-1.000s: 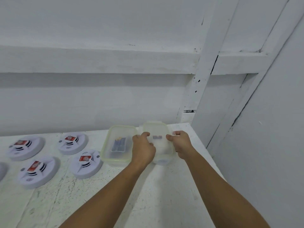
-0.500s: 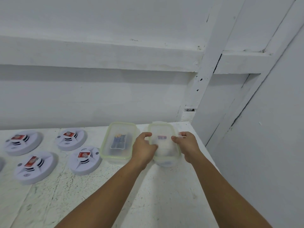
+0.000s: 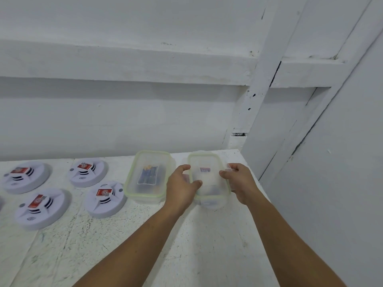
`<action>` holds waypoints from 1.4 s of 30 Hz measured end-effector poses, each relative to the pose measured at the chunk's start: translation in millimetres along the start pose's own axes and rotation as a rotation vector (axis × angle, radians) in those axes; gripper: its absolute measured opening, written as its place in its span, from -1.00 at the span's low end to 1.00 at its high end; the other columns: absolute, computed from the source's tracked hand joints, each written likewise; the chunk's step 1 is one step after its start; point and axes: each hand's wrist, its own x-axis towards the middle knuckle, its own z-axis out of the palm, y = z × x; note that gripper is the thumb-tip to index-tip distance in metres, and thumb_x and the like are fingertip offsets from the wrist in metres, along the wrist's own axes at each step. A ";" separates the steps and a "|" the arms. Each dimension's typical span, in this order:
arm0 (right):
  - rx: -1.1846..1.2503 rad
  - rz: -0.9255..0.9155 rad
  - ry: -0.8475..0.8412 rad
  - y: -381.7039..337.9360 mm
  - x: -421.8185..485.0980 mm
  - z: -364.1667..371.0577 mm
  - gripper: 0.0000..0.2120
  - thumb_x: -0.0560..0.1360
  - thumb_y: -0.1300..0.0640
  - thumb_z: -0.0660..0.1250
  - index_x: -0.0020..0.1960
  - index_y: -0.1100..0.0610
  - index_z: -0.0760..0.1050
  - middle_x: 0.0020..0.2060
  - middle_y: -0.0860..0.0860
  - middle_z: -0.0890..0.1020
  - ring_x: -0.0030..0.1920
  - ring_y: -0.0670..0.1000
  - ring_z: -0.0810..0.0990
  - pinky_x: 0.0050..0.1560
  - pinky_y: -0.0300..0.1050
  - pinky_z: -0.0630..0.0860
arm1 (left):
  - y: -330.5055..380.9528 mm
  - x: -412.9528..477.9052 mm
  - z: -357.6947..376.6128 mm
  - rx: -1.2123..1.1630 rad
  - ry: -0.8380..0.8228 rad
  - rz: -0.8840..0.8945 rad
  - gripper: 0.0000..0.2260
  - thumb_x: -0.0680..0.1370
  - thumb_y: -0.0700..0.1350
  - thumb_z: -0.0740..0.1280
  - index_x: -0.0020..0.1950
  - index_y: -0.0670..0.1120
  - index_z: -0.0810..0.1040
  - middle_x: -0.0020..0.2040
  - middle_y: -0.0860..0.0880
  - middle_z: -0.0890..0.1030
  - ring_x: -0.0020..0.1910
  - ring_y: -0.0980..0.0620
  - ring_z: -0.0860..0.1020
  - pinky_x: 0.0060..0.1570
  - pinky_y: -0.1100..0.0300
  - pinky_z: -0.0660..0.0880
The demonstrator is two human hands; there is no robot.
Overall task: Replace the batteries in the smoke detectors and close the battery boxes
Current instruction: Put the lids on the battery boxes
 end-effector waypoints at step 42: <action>-0.470 -0.109 0.014 -5.7 5.5 -3.4 -0.67 0.40 0.12 0.46 -0.04 0.39 0.55 -0.06 0.33 0.62 -0.23 0.20 0.58 -0.06 0.06 0.55 | 3.3 2.2 1.1 -0.167 -0.161 -0.189 -0.73 0.59 -0.23 0.24 0.28 -0.09 0.49 0.13 0.01 0.59 0.02 -0.01 0.58 -0.06 0.05 0.59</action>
